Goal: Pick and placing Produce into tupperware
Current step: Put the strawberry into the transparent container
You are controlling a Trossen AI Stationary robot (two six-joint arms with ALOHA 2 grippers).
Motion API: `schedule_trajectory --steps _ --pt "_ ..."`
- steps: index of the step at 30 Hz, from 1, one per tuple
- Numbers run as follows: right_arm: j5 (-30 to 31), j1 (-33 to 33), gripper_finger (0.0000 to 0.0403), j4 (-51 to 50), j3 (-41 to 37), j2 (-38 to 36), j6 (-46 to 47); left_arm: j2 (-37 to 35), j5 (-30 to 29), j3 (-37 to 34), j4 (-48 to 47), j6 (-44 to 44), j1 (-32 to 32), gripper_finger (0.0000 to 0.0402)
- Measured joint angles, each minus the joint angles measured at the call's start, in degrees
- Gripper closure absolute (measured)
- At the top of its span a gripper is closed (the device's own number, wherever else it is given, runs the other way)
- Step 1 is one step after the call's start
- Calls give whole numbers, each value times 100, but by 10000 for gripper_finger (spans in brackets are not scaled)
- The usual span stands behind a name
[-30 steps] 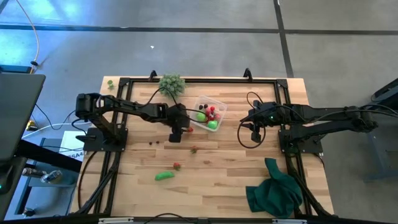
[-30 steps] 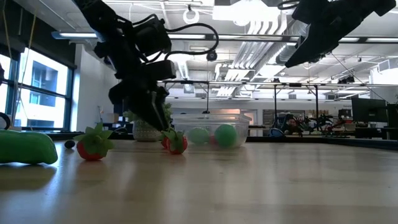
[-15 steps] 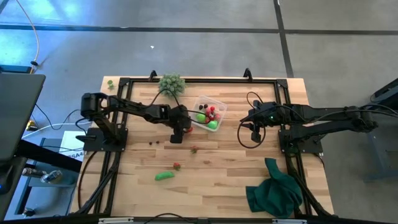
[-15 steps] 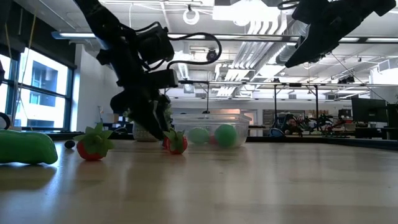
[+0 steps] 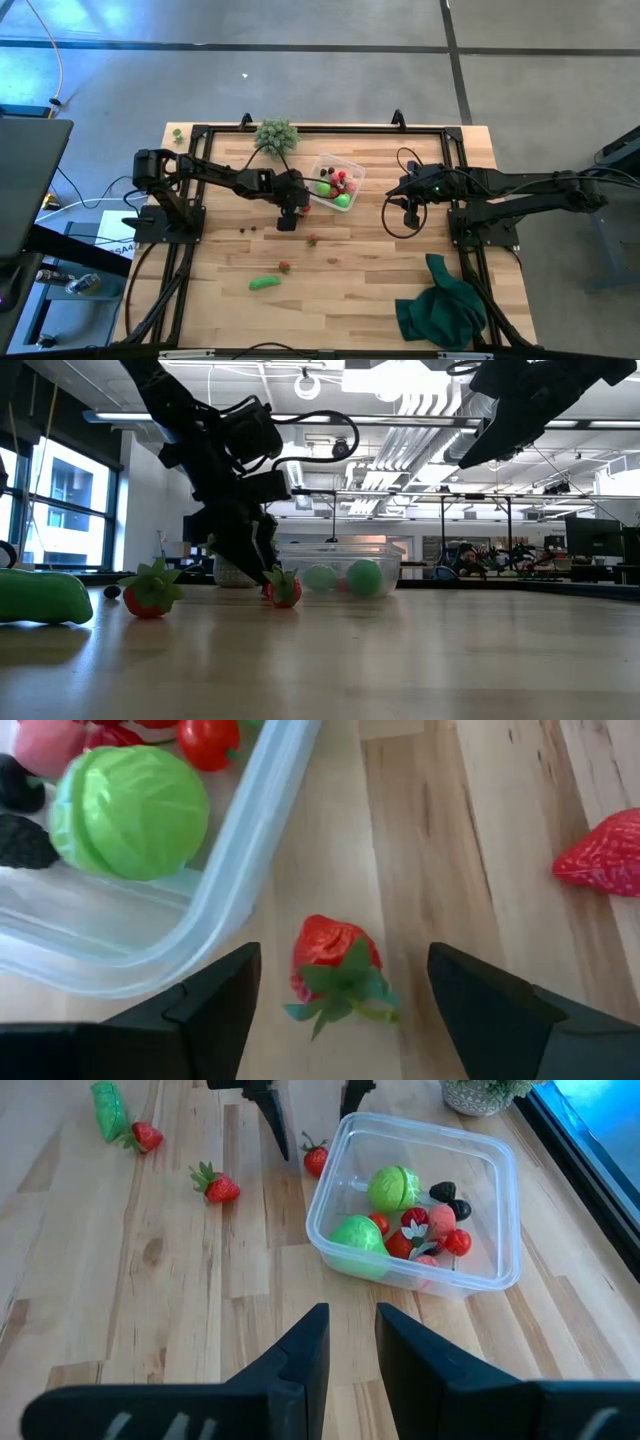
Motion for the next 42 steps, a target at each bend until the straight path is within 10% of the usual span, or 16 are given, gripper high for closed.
schedule_trajectory --steps 24,42 --pt "-24 2 327 -2 0 1 0 232 27 0 310 -281 -1 127" --pt "-20 2 327 1 0 1 0 228 68 0 292 -345 -2 216"
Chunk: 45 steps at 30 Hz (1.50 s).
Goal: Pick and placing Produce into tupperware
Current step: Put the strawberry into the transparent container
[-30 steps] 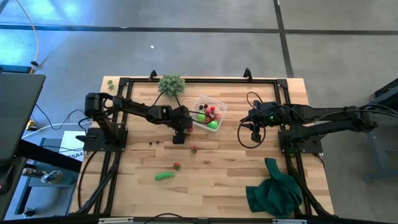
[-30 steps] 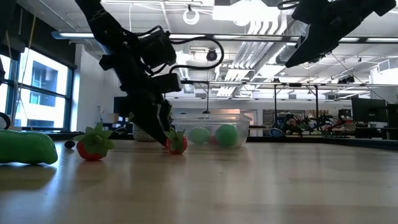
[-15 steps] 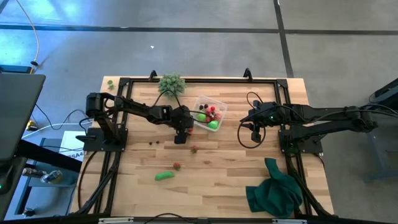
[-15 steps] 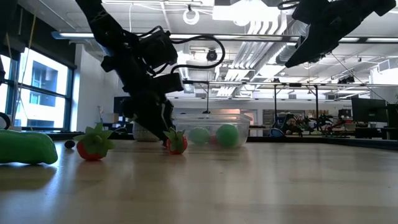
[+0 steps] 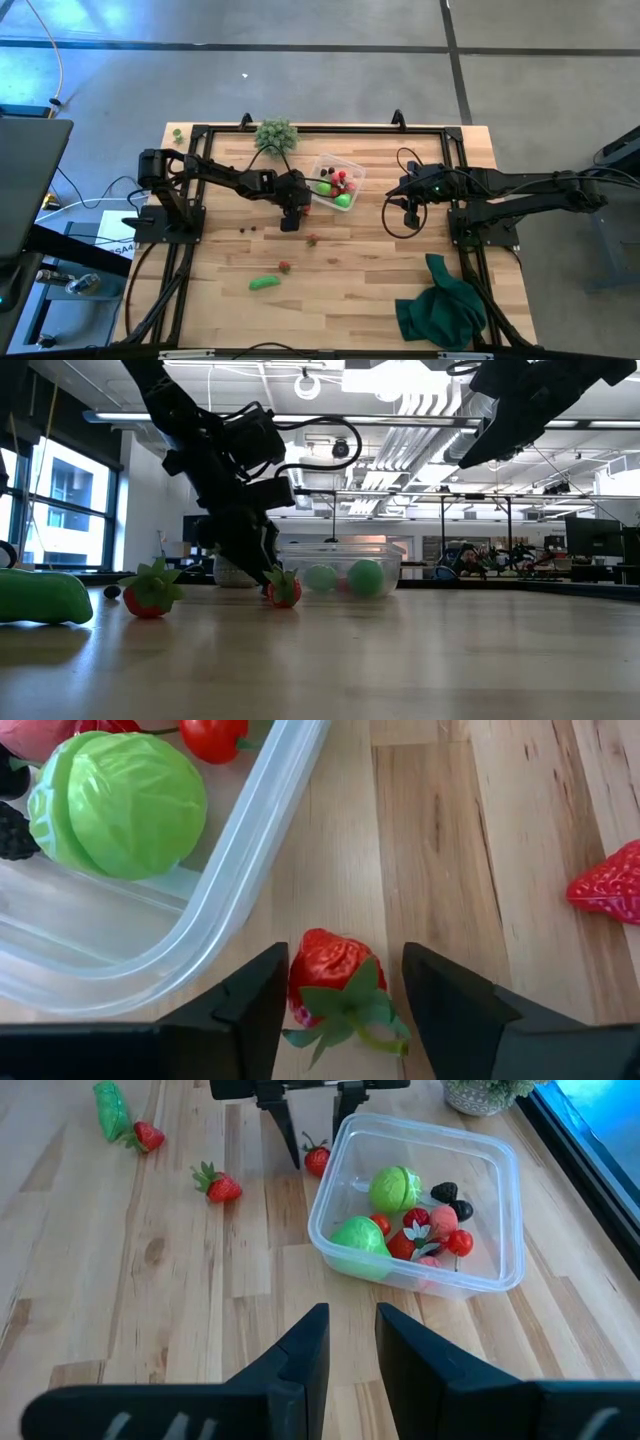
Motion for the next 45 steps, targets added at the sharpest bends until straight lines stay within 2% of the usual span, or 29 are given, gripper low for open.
schedule_trajectory --steps 13,25,45 --pt "4 0 327 0 0 0 1 -4 17 0 1 -6 0 256" --pt "25 0 327 0 0 -1 1 -4 87 0 2 -45 2 261" --pt "15 0 327 0 0 0 0 -17 1771 12 -3 -599 2 261"
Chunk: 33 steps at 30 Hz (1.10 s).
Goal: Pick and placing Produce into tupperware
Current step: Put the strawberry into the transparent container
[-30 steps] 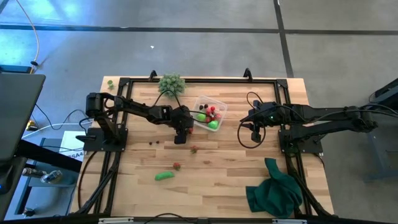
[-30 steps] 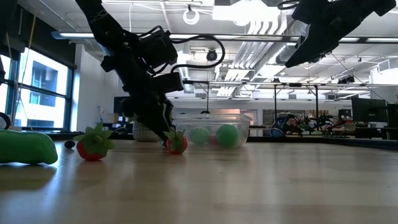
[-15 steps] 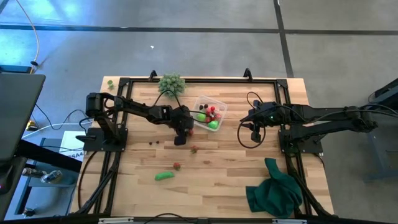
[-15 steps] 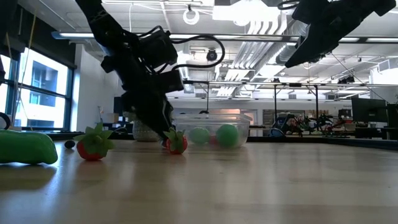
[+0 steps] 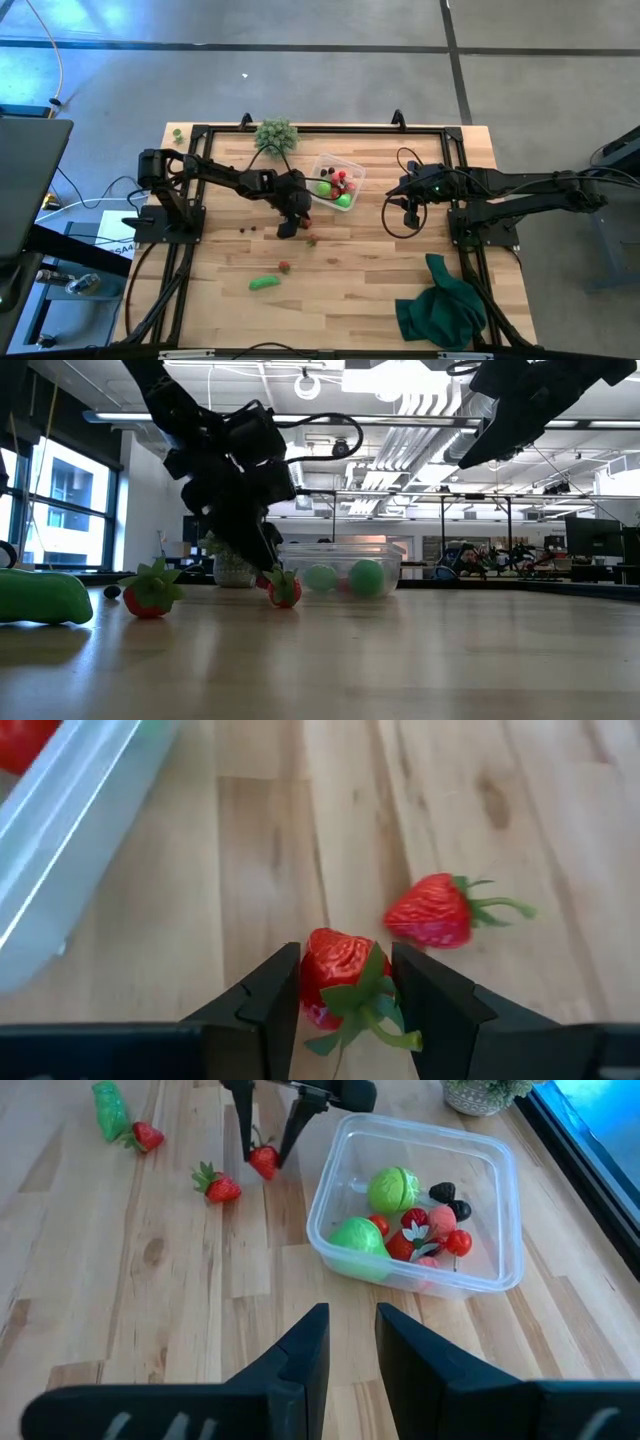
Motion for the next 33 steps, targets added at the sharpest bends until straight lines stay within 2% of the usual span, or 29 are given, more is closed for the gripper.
schedule_trajectory --steps 6,16,22,24,26,30,33 --pt "-28 -2 327 -2 0 -2 0 0 530 340 6 14 0 261" --pt "-18 -2 327 -1 0 -1 1 0 1462 1398 9 150 -4 261" --pt "-15 -2 327 0 0 1 2 0 1505 2355 0 520 -2 261" --pt "-15 -1 327 -1 0 0 1 -4 1363 2721 -134 749 7 261" --pt "-14 -2 327 0 0 -2 1 -9 981 3143 -601 1092 7 261" --pt "-13 -2 327 -1 0 1 2 -8 -134 4017 -2085 2178 50 261" --pt "-13 0 327 0 0 0 0 63 -1065 4429 -2692 2814 91 261"
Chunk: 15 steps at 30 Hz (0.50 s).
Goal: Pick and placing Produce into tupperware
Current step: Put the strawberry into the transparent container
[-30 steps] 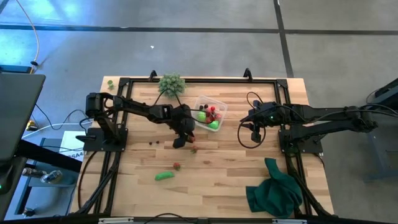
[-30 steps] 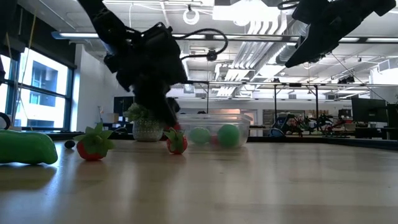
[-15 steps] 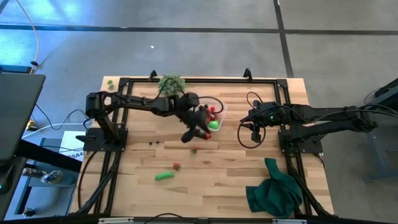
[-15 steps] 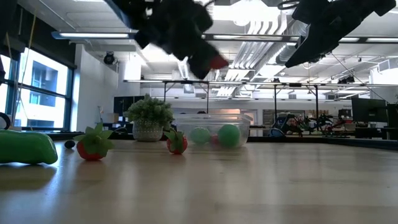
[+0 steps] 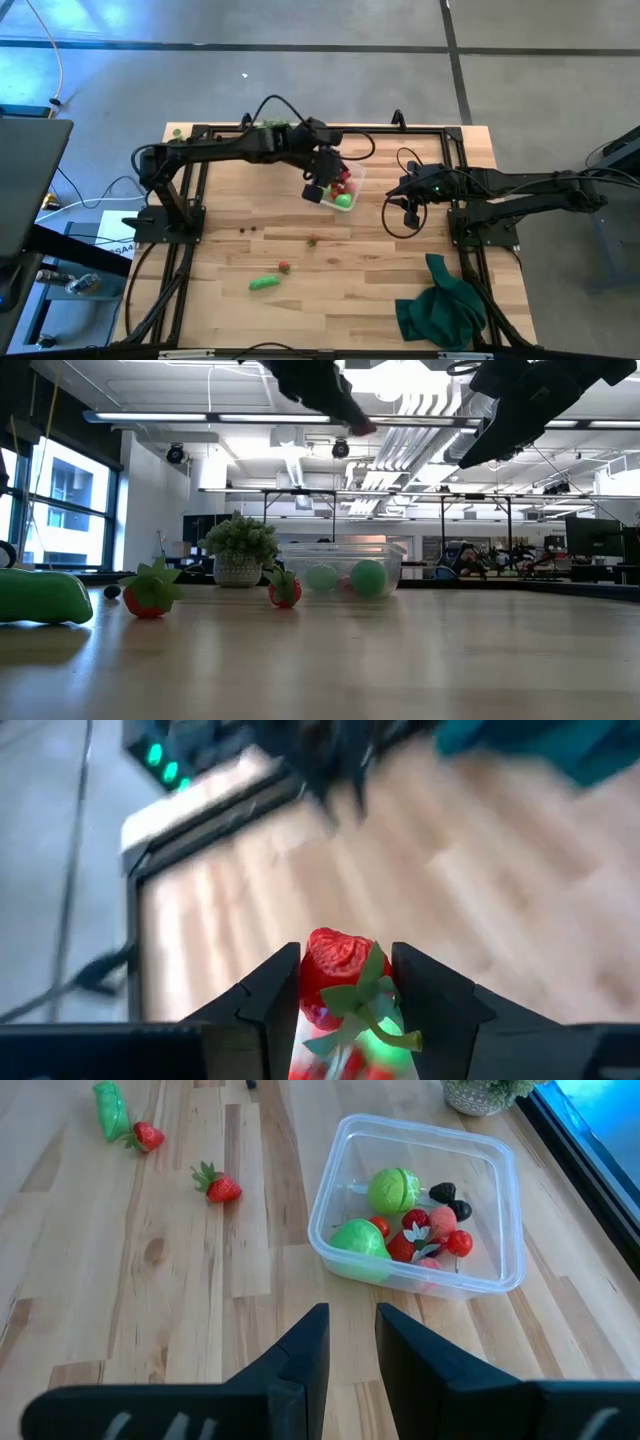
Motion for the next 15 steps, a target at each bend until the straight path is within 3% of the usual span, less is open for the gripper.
schedule_trajectory --steps 2,8,15 --pt "2 -2 327 -1 0 0 0 93 -310 79 -158 131 61 261" --pt "22 -2 327 -4 2 -1 2 786 -494 77 -477 114 341 261" --pt "17 -2 327 2 4 -1 1 1436 -412 75 -697 216 508 261"
